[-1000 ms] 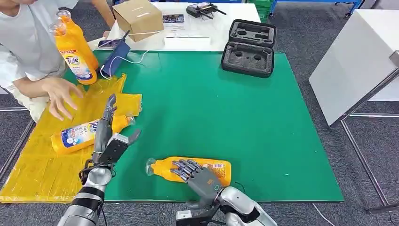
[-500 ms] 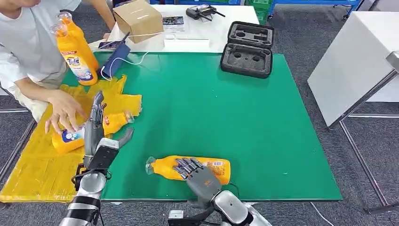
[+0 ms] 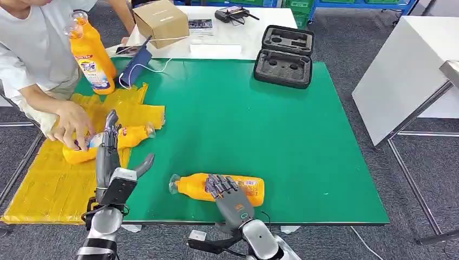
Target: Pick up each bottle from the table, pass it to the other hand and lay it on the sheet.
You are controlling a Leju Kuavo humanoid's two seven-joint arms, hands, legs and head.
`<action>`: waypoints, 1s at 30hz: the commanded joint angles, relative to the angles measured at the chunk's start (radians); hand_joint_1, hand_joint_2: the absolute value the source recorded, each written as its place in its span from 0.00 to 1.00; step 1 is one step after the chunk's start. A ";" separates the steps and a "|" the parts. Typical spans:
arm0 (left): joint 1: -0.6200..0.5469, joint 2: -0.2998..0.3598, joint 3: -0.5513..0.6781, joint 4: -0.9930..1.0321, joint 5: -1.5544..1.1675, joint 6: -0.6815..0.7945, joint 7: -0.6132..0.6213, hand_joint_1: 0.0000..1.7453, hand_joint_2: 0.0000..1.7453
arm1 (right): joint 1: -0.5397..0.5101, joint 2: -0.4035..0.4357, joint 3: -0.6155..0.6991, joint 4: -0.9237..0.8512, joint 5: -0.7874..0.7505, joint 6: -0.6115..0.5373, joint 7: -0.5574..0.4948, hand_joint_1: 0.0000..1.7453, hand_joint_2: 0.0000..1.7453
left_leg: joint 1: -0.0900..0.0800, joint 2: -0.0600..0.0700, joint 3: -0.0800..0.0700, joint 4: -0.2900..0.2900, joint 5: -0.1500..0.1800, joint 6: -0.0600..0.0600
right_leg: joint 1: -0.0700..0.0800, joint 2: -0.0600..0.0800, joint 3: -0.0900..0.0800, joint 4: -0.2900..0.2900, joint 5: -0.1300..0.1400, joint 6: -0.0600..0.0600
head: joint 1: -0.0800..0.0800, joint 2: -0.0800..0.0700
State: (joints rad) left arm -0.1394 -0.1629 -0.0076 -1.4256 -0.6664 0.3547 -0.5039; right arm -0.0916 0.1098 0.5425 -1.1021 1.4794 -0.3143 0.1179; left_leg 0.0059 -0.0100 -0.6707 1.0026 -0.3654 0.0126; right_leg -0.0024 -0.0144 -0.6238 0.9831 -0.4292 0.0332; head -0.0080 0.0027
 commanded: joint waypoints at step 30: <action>-0.084 0.002 0.006 0.127 0.053 0.005 -0.053 0.00 1.00 | 0.133 -0.002 -0.092 -0.567 -1.076 0.311 -0.652 0.00 1.00 | -0.006 -0.001 -0.006 0.001 -0.003 0.002 | -0.007 -0.001 0.003 -0.004 0.029 0.002 | 0.000 0.000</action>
State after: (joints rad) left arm -0.1790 -0.1633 -0.0023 -1.3706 -0.6168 0.3586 -0.5596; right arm 0.0467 0.1289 0.4757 -1.6735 0.4063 -0.0095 -0.5337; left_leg -0.0009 -0.0103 -0.6790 1.0046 -0.3681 0.0151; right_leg -0.0101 -0.0149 -0.6239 0.9803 -0.3993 0.0359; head -0.0076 0.0027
